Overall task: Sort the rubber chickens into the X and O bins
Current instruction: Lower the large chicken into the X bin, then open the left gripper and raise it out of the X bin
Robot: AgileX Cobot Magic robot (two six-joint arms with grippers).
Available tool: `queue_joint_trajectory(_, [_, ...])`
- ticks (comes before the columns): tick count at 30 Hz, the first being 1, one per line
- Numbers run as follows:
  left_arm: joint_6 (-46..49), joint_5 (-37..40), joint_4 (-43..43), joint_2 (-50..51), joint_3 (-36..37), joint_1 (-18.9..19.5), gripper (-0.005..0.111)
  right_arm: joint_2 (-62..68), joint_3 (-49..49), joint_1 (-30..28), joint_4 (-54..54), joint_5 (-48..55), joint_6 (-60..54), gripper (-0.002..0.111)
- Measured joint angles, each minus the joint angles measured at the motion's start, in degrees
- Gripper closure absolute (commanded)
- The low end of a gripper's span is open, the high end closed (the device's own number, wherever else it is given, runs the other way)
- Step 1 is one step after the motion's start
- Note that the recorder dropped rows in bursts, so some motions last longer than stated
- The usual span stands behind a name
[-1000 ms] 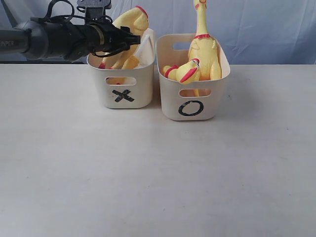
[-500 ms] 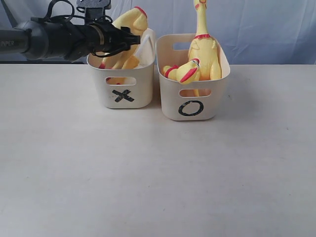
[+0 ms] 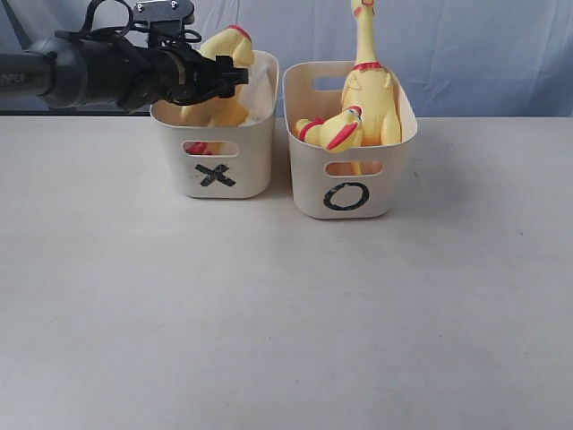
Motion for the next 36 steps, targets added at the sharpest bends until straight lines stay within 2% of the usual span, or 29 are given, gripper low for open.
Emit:
queue_joint_trajectory(12, [-0.1, -0.1, -0.7, -0.2, 0.0, 0.0, 0.032, 0.0, 0.0, 0.0, 0.0, 0.0, 0.0, 0.108])
queue_joint_trajectory(21, [-0.1, 0.2, -2.0, -5.6, 0.0, -0.1, 0.032, 0.0, 0.0, 0.0, 0.0, 0.0, 0.0, 0.108])
queue_joint_trajectory(25, [-0.1, 3.8, -2.1, -8.8, -0.1, -0.6, 0.032, 0.0, 0.0, 0.0, 0.0, 0.0, 0.0, 0.108])
queue_joint_trajectory(28, [1.1, 9.2, -2.1, -11.3, -0.1, -0.7, 0.033, 0.0, 0.0, 0.0, 0.0, 0.0, 0.0, 0.108])
queue_joint_trajectory(31, [4.6, 16.8, -2.1, -13.8, -0.1, -0.7, 0.045, 0.0, 0.0, 0.0, 0.0, 0.0, 0.0, 0.108])
queue_joint_trajectory(36, [12.7, 29.6, -3.2, -18.0, -0.1, -0.7, 0.083, 0.0, 0.0, 0.0, 0.0, 0.0, 0.0, 0.108])
